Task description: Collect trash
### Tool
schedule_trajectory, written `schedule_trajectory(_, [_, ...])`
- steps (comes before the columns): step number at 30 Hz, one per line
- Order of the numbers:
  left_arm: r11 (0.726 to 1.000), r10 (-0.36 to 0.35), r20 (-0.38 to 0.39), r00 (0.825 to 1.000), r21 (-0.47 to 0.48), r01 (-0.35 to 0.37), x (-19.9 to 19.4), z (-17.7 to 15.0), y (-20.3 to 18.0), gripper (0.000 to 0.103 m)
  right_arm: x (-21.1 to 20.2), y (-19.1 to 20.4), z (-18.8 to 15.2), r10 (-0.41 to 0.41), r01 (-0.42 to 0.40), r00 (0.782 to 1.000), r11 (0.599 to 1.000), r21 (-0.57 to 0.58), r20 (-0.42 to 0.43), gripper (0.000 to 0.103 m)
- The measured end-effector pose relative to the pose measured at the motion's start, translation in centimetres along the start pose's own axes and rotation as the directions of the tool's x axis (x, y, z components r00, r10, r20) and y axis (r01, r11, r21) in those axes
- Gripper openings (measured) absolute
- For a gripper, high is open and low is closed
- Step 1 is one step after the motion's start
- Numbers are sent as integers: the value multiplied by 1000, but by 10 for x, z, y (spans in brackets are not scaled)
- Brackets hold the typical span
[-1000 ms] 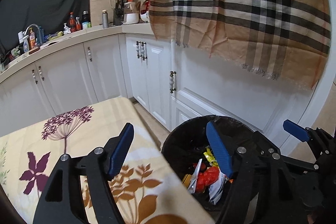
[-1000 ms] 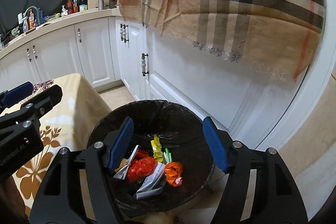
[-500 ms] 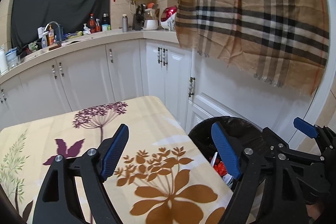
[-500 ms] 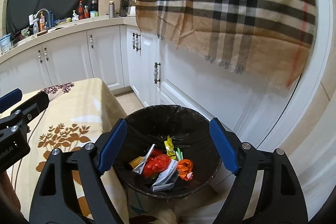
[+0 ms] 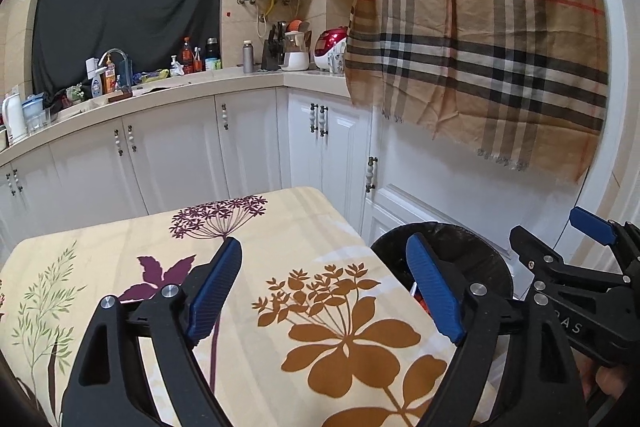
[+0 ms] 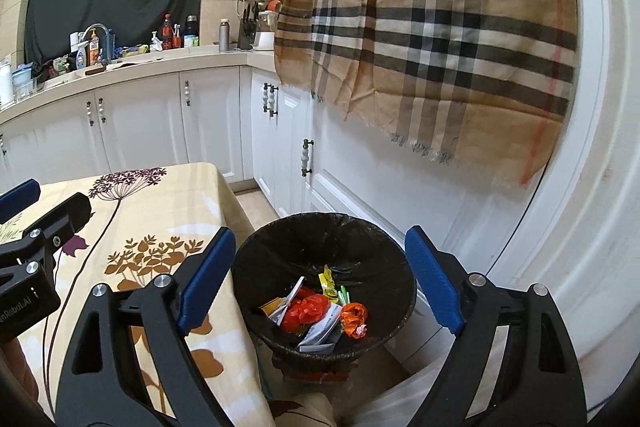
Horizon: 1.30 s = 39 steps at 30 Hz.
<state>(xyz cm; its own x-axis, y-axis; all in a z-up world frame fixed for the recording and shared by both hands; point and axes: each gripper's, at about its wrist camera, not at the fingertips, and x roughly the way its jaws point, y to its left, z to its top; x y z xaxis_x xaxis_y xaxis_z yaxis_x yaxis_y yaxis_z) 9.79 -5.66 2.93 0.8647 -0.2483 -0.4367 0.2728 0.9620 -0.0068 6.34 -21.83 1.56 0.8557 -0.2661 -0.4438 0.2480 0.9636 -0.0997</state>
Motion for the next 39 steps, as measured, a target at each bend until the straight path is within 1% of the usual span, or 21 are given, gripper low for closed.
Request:
schedule_trajectory(6, [1000,-1,15,1000,-5,1,-16,-3,4,83,-15,1,-2,-3,4,1000,1000,-5,14,84])
schedule_trajectory(13, [1000,-3,20,1000,-10,3,-25,-7,7,83,-22,5,-3,0,0,1000,1000,-12,20,84])
schedule_trajectory(39, [1000,-3,20,1000,-9,3,-25,-7,6,83,-23,5,-3,-3,3,1000,1000,-11,24,84])
